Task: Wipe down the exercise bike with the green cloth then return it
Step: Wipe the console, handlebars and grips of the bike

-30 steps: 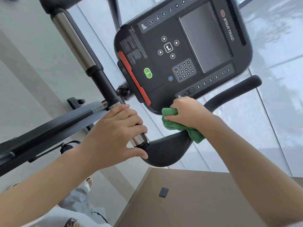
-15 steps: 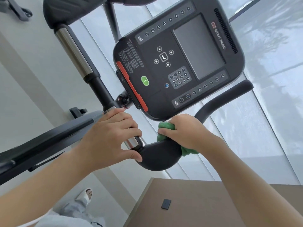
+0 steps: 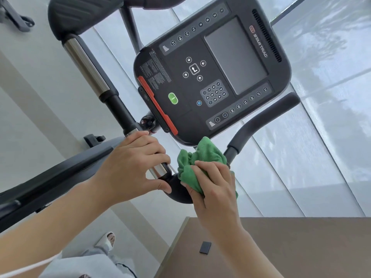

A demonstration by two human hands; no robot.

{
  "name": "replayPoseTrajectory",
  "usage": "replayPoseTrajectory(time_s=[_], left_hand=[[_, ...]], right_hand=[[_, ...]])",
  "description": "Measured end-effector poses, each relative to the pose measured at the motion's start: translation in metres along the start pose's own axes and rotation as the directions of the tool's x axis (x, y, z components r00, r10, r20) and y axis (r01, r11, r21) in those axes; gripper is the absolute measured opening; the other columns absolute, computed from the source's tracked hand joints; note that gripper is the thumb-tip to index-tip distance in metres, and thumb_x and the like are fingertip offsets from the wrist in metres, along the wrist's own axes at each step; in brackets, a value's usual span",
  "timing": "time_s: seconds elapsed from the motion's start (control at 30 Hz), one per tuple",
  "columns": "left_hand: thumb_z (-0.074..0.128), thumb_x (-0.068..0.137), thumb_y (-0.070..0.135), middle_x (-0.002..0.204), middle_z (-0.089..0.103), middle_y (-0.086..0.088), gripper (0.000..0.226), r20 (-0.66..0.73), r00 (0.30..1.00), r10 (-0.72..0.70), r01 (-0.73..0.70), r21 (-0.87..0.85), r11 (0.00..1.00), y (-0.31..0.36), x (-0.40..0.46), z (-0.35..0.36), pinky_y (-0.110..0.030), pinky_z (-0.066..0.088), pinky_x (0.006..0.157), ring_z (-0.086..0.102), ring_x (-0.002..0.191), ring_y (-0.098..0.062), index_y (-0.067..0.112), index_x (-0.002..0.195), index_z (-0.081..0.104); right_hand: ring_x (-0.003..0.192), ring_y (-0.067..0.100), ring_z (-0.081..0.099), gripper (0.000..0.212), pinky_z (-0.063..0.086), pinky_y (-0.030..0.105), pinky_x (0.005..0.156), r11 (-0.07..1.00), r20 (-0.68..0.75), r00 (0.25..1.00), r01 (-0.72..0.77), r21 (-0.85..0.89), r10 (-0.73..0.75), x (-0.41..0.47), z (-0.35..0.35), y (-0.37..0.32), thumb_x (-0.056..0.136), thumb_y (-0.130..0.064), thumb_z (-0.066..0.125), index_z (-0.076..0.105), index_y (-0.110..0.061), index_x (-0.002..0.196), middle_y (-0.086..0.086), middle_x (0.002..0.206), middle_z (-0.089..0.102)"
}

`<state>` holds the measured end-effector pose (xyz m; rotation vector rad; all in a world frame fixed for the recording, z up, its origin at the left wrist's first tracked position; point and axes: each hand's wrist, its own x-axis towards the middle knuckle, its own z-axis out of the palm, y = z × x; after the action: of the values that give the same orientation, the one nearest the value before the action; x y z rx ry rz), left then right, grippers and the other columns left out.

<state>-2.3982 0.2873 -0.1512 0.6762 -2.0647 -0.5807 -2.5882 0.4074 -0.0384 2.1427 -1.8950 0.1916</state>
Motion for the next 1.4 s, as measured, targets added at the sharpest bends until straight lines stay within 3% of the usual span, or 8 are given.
replayPoseTrajectory(time_s=[0.3, 0.53, 0.67, 0.77, 0.93, 1.17, 1.3, 1.4], left_hand=[[0.062, 0.077, 0.081, 0.109, 0.071, 0.011, 0.068, 0.106, 0.993, -0.043, 0.038, 0.043, 0.998, 0.012, 0.003, -0.013, -0.039, 0.028, 0.122, 0.062, 0.116, -0.019, 0.024, 0.110, 0.078], [0.073, 0.087, 0.060, 0.104, 0.070, 0.014, 0.038, 0.153, 0.987, -0.057, 0.045, 0.084, 0.995, 0.040, 0.025, -0.025, -0.043, 0.045, 0.105, 0.062, 0.104, -0.015, 0.027, 0.105, 0.077], [0.072, 0.091, 0.051, 0.108, 0.069, 0.014, 0.031, 0.168, 0.985, -0.026, 0.012, 0.083, 0.996, 0.060, 0.049, -0.014, -0.042, 0.049, 0.098, 0.061, 0.105, -0.012, 0.025, 0.108, 0.076], [0.071, 0.093, 0.046, 0.108, 0.069, 0.013, 0.027, 0.158, 0.987, -0.019, 0.010, 0.062, 0.998, 0.072, 0.061, 0.000, -0.043, 0.052, 0.095, 0.062, 0.104, -0.013, 0.024, 0.108, 0.076], [0.074, 0.094, 0.036, 0.109, 0.068, 0.012, 0.019, 0.130, 0.989, -0.064, 0.056, 0.059, 0.997, 0.090, 0.076, 0.031, -0.045, 0.054, 0.091, 0.063, 0.104, -0.016, 0.023, 0.108, 0.076], [0.073, 0.095, 0.028, 0.107, 0.065, 0.015, 0.006, 0.093, 0.992, -0.085, 0.076, 0.098, 0.992, 0.117, 0.104, 0.062, -0.041, 0.055, 0.085, 0.062, 0.100, -0.015, 0.023, 0.098, 0.072], [0.071, 0.096, 0.024, 0.110, 0.065, 0.013, 0.008, 0.091, 0.987, -0.132, 0.122, 0.113, 0.986, 0.130, 0.111, 0.084, -0.044, 0.056, 0.087, 0.064, 0.105, -0.018, 0.022, 0.103, 0.071], [0.071, 0.096, 0.027, 0.116, 0.060, 0.016, 0.017, 0.064, 0.979, -0.193, 0.184, 0.128, 0.975, 0.135, 0.105, 0.102, -0.041, 0.057, 0.087, 0.063, 0.106, -0.013, 0.026, 0.113, 0.068]], right_hand=[[0.121, 0.029, 0.060, 0.028, 0.051, 0.050, 0.097, 0.989, -0.044, 0.993, 0.110, 0.099, -0.106, -0.061, -0.006, 0.024, 0.105, -0.027, 0.063, 0.077, -0.009, 0.121, 0.003, 0.130, 0.069], [0.122, 0.032, 0.057, 0.026, 0.050, 0.055, 0.101, 0.997, -0.245, 0.967, -0.054, 0.063, 0.068, -0.050, -0.045, 0.097, 0.095, -0.011, 0.071, 0.077, -0.003, 0.119, 0.007, 0.129, 0.069], [0.128, 0.027, 0.053, 0.026, 0.046, 0.052, 0.108, 0.997, -0.327, 0.945, 0.010, 0.080, 0.016, -0.013, -0.042, 0.137, 0.098, -0.017, 0.071, 0.075, -0.007, 0.122, 0.004, 0.133, 0.066], [0.135, 0.022, 0.049, 0.029, 0.042, 0.047, 0.115, 0.982, -0.384, 0.915, -0.055, 0.182, 0.123, 0.020, -0.026, 0.159, 0.099, -0.025, 0.072, 0.076, -0.010, 0.123, 0.001, 0.140, 0.063], [0.152, 0.025, 0.037, 0.028, 0.031, 0.046, 0.125, 0.784, -0.252, 0.853, -0.251, 0.568, 0.457, 0.039, 0.028, 0.127, 0.098, -0.022, 0.074, 0.077, -0.011, 0.124, 0.001, 0.155, 0.054], [0.143, 0.024, 0.048, 0.037, 0.039, 0.037, 0.119, 0.697, -0.257, 0.914, -0.039, 0.716, 0.315, -0.029, 0.043, 0.120, 0.095, -0.012, 0.073, 0.074, -0.016, 0.131, -0.007, 0.145, 0.061], [0.131, 0.023, 0.061, 0.035, 0.053, 0.050, 0.106, 0.517, -0.147, 0.924, -0.062, 0.854, 0.354, -0.046, 0.044, 0.163, 0.093, -0.007, 0.070, 0.076, -0.015, 0.126, -0.009, 0.137, 0.066], [0.129, 0.025, 0.064, 0.028, 0.055, 0.048, 0.104, 0.487, -0.210, 0.885, -0.022, 0.873, 0.416, -0.033, 0.030, 0.202, 0.096, -0.008, 0.070, 0.077, -0.012, 0.122, -0.005, 0.136, 0.067]])
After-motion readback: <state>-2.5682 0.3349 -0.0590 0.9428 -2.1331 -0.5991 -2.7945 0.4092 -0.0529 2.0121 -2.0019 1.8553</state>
